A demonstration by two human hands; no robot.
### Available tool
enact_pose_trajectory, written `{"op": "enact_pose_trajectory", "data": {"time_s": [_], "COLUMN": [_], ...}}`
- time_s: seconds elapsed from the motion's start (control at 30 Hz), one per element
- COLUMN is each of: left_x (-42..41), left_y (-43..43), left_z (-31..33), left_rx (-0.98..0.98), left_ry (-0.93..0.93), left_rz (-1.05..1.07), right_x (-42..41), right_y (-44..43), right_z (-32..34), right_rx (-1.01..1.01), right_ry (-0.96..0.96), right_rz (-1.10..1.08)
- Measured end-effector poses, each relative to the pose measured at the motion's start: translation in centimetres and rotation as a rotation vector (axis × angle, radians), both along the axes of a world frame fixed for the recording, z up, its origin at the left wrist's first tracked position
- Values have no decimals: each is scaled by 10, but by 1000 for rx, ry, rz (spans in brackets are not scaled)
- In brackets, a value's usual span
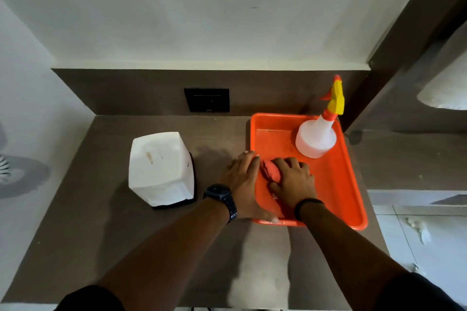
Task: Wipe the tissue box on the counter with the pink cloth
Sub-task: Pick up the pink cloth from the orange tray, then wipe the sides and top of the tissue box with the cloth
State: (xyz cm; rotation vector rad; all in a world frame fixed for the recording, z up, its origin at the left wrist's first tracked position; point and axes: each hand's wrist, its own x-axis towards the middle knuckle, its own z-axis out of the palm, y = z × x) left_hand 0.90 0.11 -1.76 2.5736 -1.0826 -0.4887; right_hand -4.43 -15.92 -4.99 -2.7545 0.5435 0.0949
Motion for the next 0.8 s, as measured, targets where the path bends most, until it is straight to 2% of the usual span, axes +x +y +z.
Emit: {"op": "enact_pose_trajectory", "data": {"time_s": [0.1, 0.2, 0.3, 0.43, 0.5, 0.57, 0.8], "left_x": [26, 62, 90, 101, 102, 103, 101], "left_y": [23, 68, 120, 164, 171, 173, 172], "left_z": [44, 93, 115, 99, 85, 73, 62], "left_rx": [-91, -201, -101, 231, 327, 342, 232], "left_ry": [-113, -259, -245, -144, -77, -60, -102], "left_rz": [10, 81, 136, 96, 103, 111, 146], "right_x": [13, 34, 50, 60, 65, 68, 55], "right_y": [5, 40, 89, 134, 150, 167, 206], "right_z": [26, 65, 74, 44, 33, 28, 22], "right_rx": [385, 717, 1035, 1316, 1397, 1432, 1330], "right_ry": [-326, -632, -592, -333, -247, -229, -524], "right_rz": [-199, -207, -106, -129, -110, -109, -258]}}
